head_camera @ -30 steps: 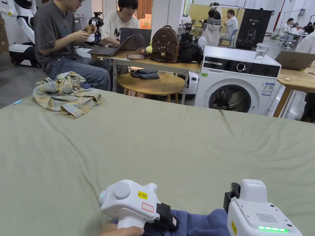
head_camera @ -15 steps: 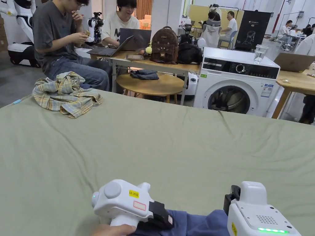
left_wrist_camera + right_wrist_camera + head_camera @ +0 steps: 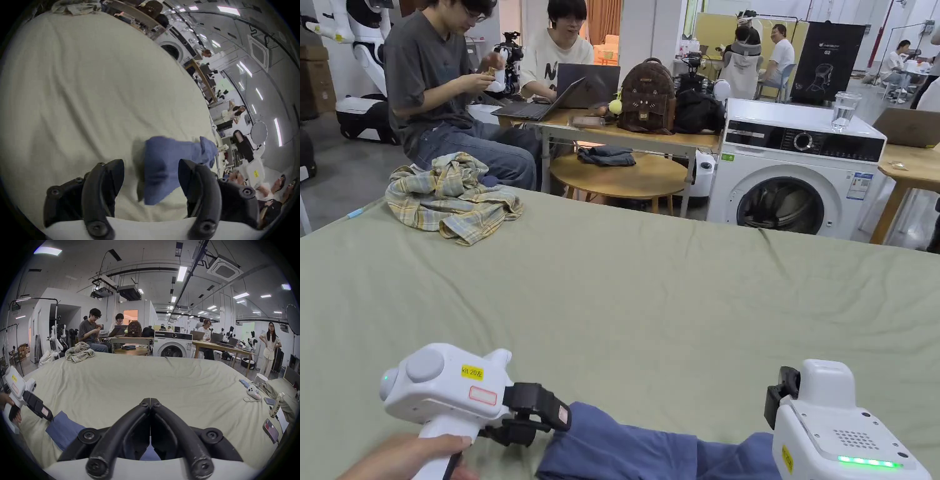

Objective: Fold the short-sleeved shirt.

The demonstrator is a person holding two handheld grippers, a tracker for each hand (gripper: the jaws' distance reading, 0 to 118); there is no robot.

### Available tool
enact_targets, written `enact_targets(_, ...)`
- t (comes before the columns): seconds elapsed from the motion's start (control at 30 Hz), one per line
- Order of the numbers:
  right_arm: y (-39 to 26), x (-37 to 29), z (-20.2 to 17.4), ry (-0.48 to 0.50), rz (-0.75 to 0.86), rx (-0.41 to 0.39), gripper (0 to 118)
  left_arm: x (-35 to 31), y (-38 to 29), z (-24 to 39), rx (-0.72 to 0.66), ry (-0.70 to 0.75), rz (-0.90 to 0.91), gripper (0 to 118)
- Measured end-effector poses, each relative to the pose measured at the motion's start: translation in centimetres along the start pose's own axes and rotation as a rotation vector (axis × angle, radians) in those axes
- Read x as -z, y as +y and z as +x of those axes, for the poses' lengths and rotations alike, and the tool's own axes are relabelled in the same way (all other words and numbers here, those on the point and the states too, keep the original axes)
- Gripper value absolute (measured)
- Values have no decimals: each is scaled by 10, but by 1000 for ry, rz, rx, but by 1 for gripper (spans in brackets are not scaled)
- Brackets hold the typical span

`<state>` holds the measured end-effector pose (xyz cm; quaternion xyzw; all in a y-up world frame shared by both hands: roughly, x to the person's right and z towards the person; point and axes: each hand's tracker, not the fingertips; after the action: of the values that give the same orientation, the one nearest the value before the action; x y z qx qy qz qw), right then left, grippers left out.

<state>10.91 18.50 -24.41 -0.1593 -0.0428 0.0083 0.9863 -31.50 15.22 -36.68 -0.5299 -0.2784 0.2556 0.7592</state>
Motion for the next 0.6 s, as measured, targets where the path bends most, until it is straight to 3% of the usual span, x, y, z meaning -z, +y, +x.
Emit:
enact_targets(0.3,-5,0,-4,9,-15,10,0,39,-20,-55,-180,-400,-11,68)
enact_targets(0.33,-5,0,-4,8,-16,10,0,43,-22,-59,-196,-425,-21,57)
enact_targets(0.4,-6,-1,-3,7,-18,13,0,46,-24,-54,-176,-343,0,25)
enact_targets(0.43,-6,-2,-3,7,-17,16,0,46,-26,-49,-149,-296,7,17)
enact_targets(0.6,-6,0,-1,6,-18,26,0,37,-37,-32,-122,-314,35,6)
